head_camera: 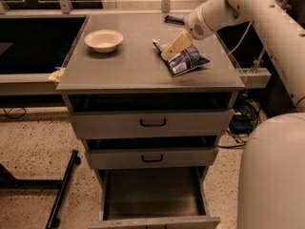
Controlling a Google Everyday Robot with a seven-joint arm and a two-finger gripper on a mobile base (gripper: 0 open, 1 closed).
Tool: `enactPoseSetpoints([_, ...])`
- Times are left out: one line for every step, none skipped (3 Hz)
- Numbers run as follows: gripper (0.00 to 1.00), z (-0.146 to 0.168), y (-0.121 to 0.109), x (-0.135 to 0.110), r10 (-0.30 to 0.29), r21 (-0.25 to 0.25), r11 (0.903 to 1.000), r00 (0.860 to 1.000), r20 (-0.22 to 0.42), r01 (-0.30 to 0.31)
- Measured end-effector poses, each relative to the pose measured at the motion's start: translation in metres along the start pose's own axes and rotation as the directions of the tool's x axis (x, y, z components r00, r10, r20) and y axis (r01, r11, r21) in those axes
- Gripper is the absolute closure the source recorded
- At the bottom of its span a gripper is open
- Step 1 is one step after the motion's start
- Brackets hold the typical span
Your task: Place blue chip bag into bottom drawer
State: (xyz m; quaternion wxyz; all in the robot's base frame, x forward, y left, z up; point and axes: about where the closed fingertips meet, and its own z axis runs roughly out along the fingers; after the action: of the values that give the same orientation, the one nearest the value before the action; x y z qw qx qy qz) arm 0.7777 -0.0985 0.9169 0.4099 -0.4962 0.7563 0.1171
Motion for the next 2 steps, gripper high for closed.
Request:
enactPoseSetpoints([0.0, 0.019, 0.001, 0.018, 0.011, -0.014, 0.9998, 0.998, -0.068, -0.012])
enactPoseSetpoints([0.0, 0.036, -0.005, 0.038, 0.042, -0.007, 0.9991, 0.992, -0.119, -0.043])
